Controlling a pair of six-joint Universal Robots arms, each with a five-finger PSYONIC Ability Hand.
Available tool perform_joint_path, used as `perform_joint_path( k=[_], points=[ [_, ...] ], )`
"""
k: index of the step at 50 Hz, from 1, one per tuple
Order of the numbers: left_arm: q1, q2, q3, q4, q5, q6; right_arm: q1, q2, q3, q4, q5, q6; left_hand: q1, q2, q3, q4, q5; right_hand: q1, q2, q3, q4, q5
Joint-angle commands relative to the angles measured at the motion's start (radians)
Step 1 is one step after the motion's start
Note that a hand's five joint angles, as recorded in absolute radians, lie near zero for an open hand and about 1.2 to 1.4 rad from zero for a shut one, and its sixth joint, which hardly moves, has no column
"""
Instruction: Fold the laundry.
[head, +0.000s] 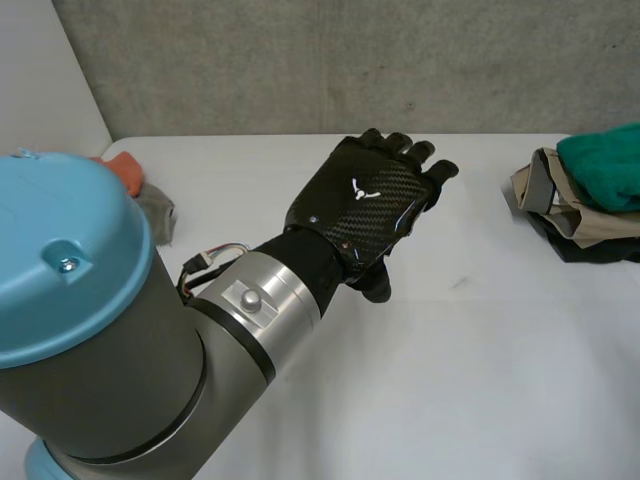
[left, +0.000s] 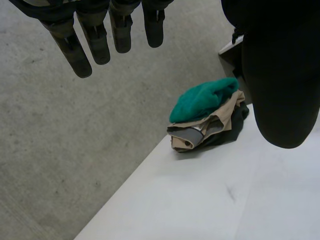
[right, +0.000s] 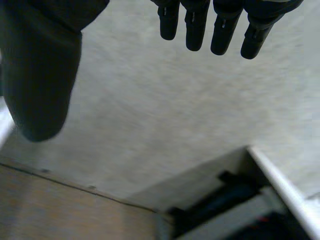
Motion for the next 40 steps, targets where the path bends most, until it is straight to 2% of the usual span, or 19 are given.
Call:
perform_joint_path(
  k=[1, 3, 4, 7, 8, 11, 13, 14, 15, 18, 19, 22, 23, 27, 30, 36, 39, 40],
  points=[
    [0.038, 0.043, 0.005, 0.008, -0.012, 0.001, 0.167, -0.171, 0.126, -0.292, -0.003, 0.126, -0.008, -0.024, -0.028, -0.023, -0.044, -0.056, -0.043, -0.04, -0.033, -0.052],
    [0.07, 0.055, 0.004, 0.019, -0.021, 0.003, 0.202, -0.237, 0.2, -0.352, -0.043, 0.175, -0.005, -0.021, -0.025, -0.02, -0.041, -0.056, -0.043, -0.04, -0.033, -0.052],
    [0.11, 0.069, 0.004, 0.033, -0.047, 0.004, 0.246, -0.298, 0.284, -0.416, -0.095, 0.222, 0.001, -0.015, -0.019, -0.014, -0.036, -0.056, -0.043, -0.04, -0.033, -0.052],
    [0.185, 0.088, 0.002, 0.051, -0.107, 0.006, 0.316, -0.37, 0.394, -0.491, -0.176, 0.268, 0.007, -0.01, -0.013, -0.008, -0.03, -0.056, -0.043, -0.04, -0.033, -0.052],
    [0.238, 0.092, 0.002, 0.06, -0.148, 0.012, 0.368, -0.405, 0.475, -0.539, -0.23, 0.285, 0.004, -0.012, -0.016, -0.011, -0.033, -0.056, -0.043, -0.04, -0.033, -0.052],
    [0.329, 0.088, 0.001, 0.065, -0.193, 0.02, 0.473, -0.448, 0.603, -0.594, -0.316, 0.293, -0.005, -0.021, -0.025, -0.02, -0.041, -0.056, -0.043, -0.04, -0.033, -0.052],
    [0.442, 0.069, -0.002, 0.06, -0.204, 0.021, 0.535, -0.458, 0.663, -0.594, -0.345, 0.288, -0.008, -0.024, -0.028, -0.023, -0.044, -0.056, -0.043, -0.04, -0.033, -0.052],
    [0.475, 0.057, -0.005, 0.059, -0.204, 0.024, 0.558, -0.459, 0.682, -0.591, -0.355, 0.287, -0.008, -0.024, -0.028, -0.023, -0.044, -0.056, -0.043, -0.04, -0.033, -0.052],
    [0.548, 0.019, -0.018, 0.06, -0.202, 0.043, 0.61, -0.458, 0.715, -0.573, -0.362, 0.279, -0.008, -0.024, -0.028, -0.023, -0.044, -0.056, -0.043, -0.04, -0.033, -0.052],
    [0.651, -0.047, -0.03, 0.068, -0.198, 0.095, 0.666, -0.449, 0.754, -0.523, -0.362, 0.252, -0.008, -0.024, -0.028, -0.023, -0.044, -0.056, -0.043, -0.04, -0.033, -0.052],
    [0.715, -0.099, -0.027, 0.079, -0.192, 0.143, 0.682, -0.441, 0.767, -0.49, -0.362, 0.221, -0.008, -0.024, -0.028, -0.023, -0.044, -0.056, -0.043, -0.04, -0.033, -0.052],
    [0.798, -0.193, -0.009, 0.12, -0.176, 0.231, 0.695, -0.398, 0.78, -0.418, -0.359, 0.143, -0.008, -0.024, -0.028, -0.023, -0.044, -0.056, -0.043, -0.04, -0.033, -0.052],
    [0.852, -0.267, 0.013, 0.146, -0.152, 0.288, 0.695, -0.384, 0.781, -0.403, -0.358, 0.121, -0.008, -0.024, -0.028, -0.023, -0.044, -0.056, -0.043, -0.04, -0.033, -0.052],
    [0.932, -0.439, 0.08, 0.203, -0.08, 0.412, 0.695, -0.318, 0.781, -0.341, -0.339, 0.029, -0.005, -0.021, -0.025, -0.02, -0.041, -0.056, -0.043, -0.04, -0.033, -0.052],
    [0.96, -0.547, 0.158, 0.226, -0.018, 0.452, 0.69, -0.294, 0.781, -0.324, -0.329, -0.012, -0.002, -0.018, -0.022, -0.017, -0.038, -0.056, -0.043, -0.04, -0.033, -0.052],
    [0.981, -0.662, 0.275, 0.228, 0.048, 0.432, 0.68, -0.291, 0.795, -0.323, -0.329, -0.015, 0.08, 0.064, 0.06, 0.065, 0.044, -0.056, -0.043, -0.04, -0.033, -0.052],
    [0.981, -0.685, 0.307, 0.226, 0.057, 0.409, 0.68, -0.291, 0.801, -0.323, -0.329, -0.015, 0.616, 0.599, 0.596, 0.601, 0.579, -0.056, -0.043, -0.04, -0.033, -0.052],
    [0.98, -0.681, 0.303, 0.235, 0.052, 0.399, 0.68, -0.291, 0.804, -0.323, -0.327, -0.015, 1.053, 1.037, 1.033, 1.039, 1.017, -0.056, -0.043, -0.04, -0.033, -0.052]
  ],
)
